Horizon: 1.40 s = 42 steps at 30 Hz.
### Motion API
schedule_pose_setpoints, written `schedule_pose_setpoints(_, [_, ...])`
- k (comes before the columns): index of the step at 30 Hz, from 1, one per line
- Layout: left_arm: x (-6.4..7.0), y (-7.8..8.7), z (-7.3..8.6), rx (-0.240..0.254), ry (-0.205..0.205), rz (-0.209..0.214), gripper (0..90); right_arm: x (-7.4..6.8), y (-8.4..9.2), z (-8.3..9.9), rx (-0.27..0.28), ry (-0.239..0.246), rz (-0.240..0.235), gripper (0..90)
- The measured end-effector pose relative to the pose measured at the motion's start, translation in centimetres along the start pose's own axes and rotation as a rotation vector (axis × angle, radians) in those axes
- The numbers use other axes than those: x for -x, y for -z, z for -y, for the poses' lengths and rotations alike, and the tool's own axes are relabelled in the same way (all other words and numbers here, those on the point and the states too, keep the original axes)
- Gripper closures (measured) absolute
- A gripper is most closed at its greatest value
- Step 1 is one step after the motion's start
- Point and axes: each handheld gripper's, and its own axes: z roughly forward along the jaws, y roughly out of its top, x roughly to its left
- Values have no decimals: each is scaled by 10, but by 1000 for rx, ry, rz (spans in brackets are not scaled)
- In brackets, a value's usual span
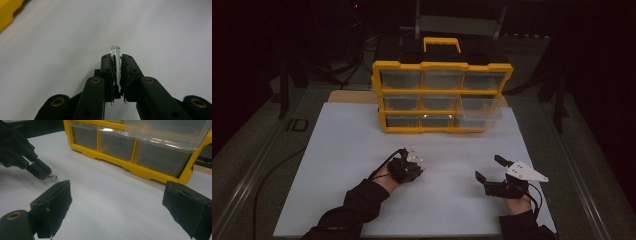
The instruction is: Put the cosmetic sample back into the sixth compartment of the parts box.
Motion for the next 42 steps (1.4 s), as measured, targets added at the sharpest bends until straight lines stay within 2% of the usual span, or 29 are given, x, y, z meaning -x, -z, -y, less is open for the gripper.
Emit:
schedule_pose_setpoints(9, [-4, 20, -13, -13, -64, 19, 812, 0, 0, 0, -1, -2, -2, 87])
schedule_pose_setpoints(12, [-5, 26, -18, -18, -80, 36, 811, 0, -1, 0, -1, -2, -4, 87])
schedule_pose_setpoints(28, [-12, 52, -42, -17, -124, 75, 812, 0, 0, -1, 2, -3, -5, 87])
schedule_pose_setpoints(29, [-12, 54, -45, -11, -120, 93, 812, -1, -1, -1, 1, 0, -5, 87])
schedule_pose_setpoints(32, [-11, 59, -52, -19, -151, 93, 812, -1, -1, -1, 3, 0, -5, 87])
schedule_pose_setpoints(42, [-13, 69, -70, -26, -193, 126, 812, 0, 0, -1, 6, 0, -6, 87])
